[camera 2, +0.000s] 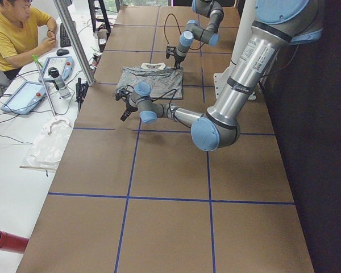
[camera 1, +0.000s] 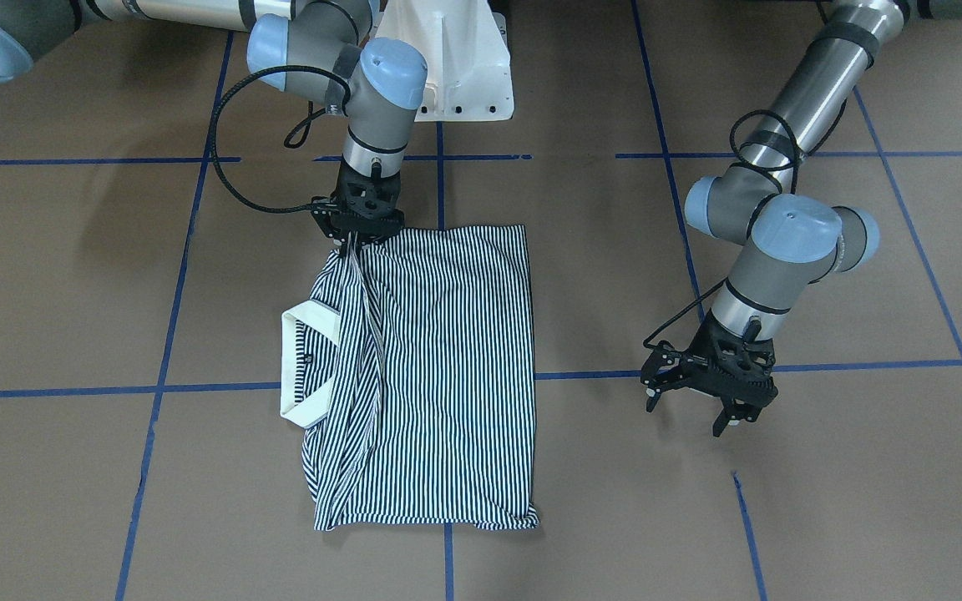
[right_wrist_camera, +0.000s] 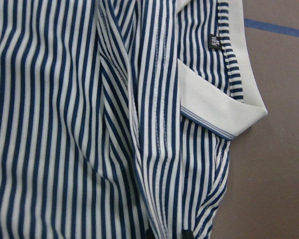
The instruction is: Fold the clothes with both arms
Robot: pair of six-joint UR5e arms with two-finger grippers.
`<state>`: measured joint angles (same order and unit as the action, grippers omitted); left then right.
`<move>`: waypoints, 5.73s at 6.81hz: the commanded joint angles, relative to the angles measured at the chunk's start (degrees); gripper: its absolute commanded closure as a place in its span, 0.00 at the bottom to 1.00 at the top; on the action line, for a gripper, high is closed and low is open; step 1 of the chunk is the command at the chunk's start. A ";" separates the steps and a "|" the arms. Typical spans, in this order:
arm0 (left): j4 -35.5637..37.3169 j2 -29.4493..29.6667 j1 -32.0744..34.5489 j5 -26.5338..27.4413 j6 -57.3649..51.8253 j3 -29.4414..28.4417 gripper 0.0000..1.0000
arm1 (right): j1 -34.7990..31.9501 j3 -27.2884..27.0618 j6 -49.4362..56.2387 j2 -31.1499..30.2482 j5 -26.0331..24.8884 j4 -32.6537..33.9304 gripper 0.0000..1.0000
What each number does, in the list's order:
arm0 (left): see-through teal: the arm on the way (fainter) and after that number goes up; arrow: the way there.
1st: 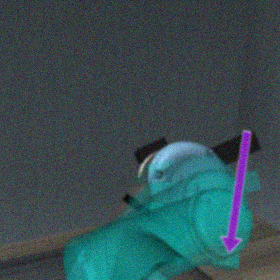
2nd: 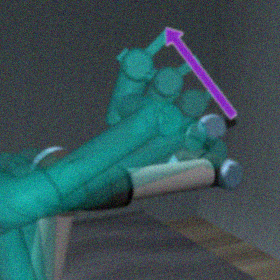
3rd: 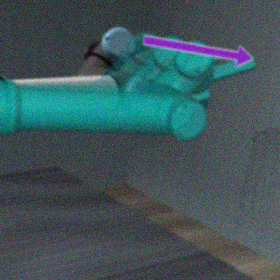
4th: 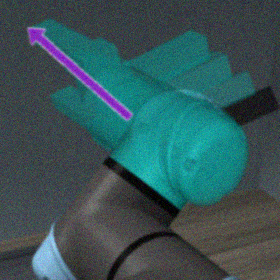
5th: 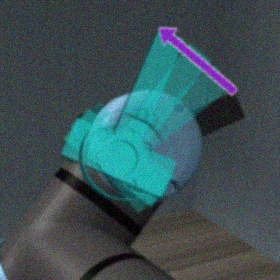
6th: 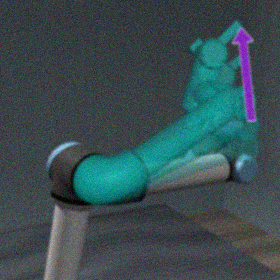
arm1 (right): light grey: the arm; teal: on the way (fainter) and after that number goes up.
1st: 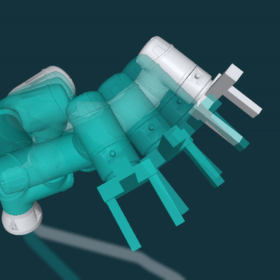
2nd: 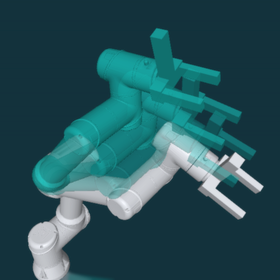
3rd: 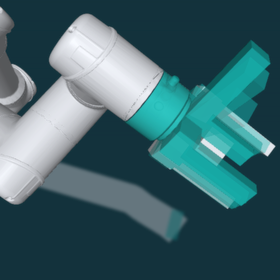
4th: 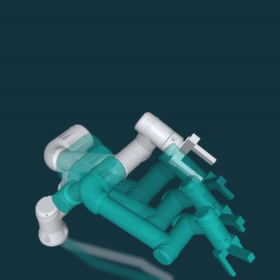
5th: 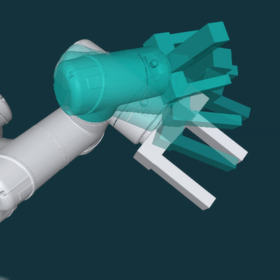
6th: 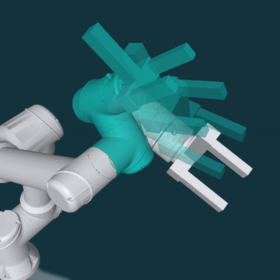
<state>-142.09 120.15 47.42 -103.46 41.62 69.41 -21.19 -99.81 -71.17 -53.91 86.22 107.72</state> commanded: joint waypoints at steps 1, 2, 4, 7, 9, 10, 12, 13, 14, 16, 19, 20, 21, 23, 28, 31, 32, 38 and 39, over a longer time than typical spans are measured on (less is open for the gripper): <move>-0.03 0.00 -0.75 0.01 1.98 0.90 0.00 | -0.08 -4.59 -0.63 -4.09 -0.43 0.56 1.00; 0.05 -0.96 -0.92 0.10 1.98 2.04 0.00 | 0.18 -4.25 -3.33 -4.01 -0.44 0.21 1.00; 0.14 -1.59 -0.92 0.10 1.98 3.19 0.00 | 0.18 -3.73 -8.94 -2.87 0.26 -5.36 0.64; 0.23 -1.94 -0.92 0.10 1.98 3.02 0.00 | -2.09 0.85 -9.27 -3.05 2.46 -16.75 0.58; 0.14 -2.20 -1.01 0.10 1.98 2.93 0.00 | -4.20 1.02 -4.51 -3.05 5.01 -16.58 0.58; 0.14 -2.38 -1.01 0.10 1.98 2.93 0.00 | -4.30 1.20 -4.33 -3.05 5.36 -16.75 0.58; 0.14 -2.64 -1.01 0.19 1.98 2.93 0.00 | -4.21 3.30 -4.50 -2.87 5.36 -18.24 0.62; 0.14 -2.64 -1.01 0.19 1.98 2.93 0.00 | -4.21 3.57 -5.02 -2.78 5.28 -18.42 0.84; 0.14 -2.64 -1.01 0.19 1.98 2.93 0.00 | -4.21 3.40 -5.29 -2.26 5.45 -17.64 1.00; 0.05 -2.64 -1.01 0.10 1.98 3.02 0.00 | -5.17 -2.27 -4.68 -2.60 5.71 -10.91 1.00; 0.14 -2.55 -1.01 0.10 1.98 3.37 0.00 | -4.92 -3.55 -5.38 -7.43 5.10 -10.69 1.00; 0.14 -2.55 -1.01 0.19 1.98 3.45 0.00 | -4.92 -3.63 -5.38 -7.79 5.19 -10.69 0.93; 0.14 -2.64 -1.01 0.19 1.98 3.45 0.00 | -4.83 -3.55 -5.64 -7.53 5.19 -10.69 0.01; 0.93 -2.55 -1.01 -0.60 2.07 6.50 0.00 | -7.54 -6.60 -5.64 -8.75 6.06 -13.39 0.00; 13.76 -5.70 -18.72 8.30 39.49 28.75 0.00 | -8.17 -14.18 -21.70 -25.54 8.62 -44.00 0.02; 17.95 -6.60 -25.34 14.15 50.92 28.50 0.28 | -8.26 -14.09 -22.70 -25.46 8.00 -44.00 0.02; 18.51 -6.60 -26.75 14.60 53.11 28.59 0.31 | -8.26 -14.09 -22.70 -25.46 7.30 -44.00 0.02; 18.51 -6.07 -30.46 16.18 58.04 28.68 0.72 | -8.26 -13.74 -23.40 -25.72 6.33 -44.00 0.01; 18.51 -6.07 -30.46 16.18 59.01 28.85 1.00 | -8.26 -13.74 -23.40 -25.72 6.16 -44.00 0.01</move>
<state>-123.55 114.08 16.98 -87.28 99.66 98.11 -29.44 -113.58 -94.57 -79.61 92.54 63.72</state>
